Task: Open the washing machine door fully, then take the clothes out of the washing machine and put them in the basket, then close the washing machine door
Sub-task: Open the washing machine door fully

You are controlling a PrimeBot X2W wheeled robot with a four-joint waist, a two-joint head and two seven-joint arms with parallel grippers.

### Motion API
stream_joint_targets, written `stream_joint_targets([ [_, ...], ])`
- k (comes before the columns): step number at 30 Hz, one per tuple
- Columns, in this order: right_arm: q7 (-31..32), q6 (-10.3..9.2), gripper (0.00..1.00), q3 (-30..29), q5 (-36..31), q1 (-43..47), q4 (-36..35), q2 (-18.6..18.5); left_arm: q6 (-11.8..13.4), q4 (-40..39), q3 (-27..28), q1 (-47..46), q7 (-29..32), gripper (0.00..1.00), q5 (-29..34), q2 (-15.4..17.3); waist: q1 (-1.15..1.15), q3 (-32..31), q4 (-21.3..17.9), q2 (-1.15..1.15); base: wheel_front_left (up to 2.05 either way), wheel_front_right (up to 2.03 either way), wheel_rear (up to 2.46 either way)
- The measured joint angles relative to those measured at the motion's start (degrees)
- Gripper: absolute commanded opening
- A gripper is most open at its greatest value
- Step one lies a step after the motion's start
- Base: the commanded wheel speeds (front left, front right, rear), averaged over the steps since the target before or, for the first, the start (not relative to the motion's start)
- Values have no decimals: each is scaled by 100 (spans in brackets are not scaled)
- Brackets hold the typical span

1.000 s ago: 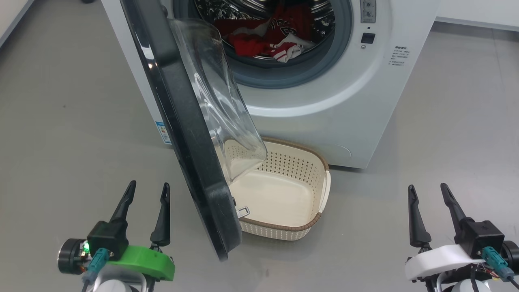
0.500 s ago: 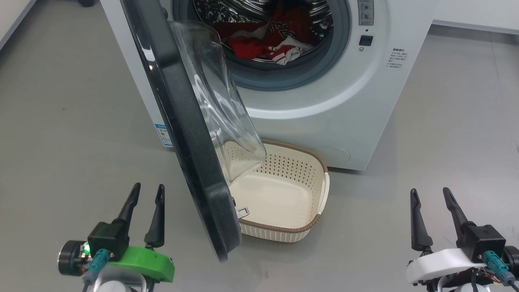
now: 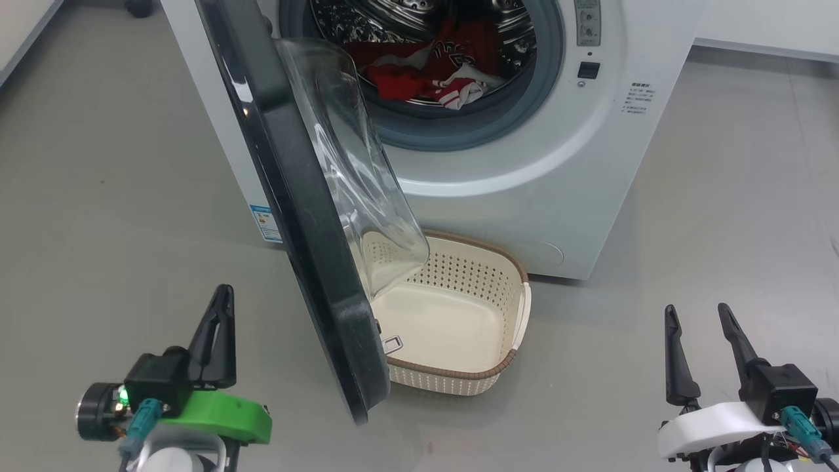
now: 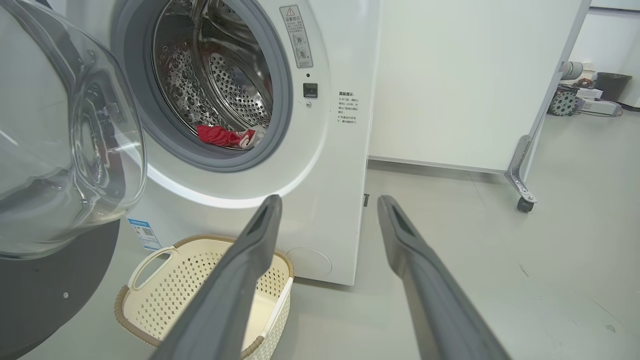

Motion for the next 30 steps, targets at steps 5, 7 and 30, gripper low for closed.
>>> stream_joint_targets([
  [5,0,7,100,-33,-19,11,1,16,152,-525,257,-46,0,0,-7,1,0,-38,3,0,0,0,0],
  [7,0,8,100,-36,-54,31,1,33,190,-825,325,-120,0,0,-3,1,0,-55,9,0,0,0,0],
  [30,0,105,100,-104,-116,116,34,124,-354,-3253,-1246,-520,-32,0,-154,18,0,-80,147,0,0,0,0],
])
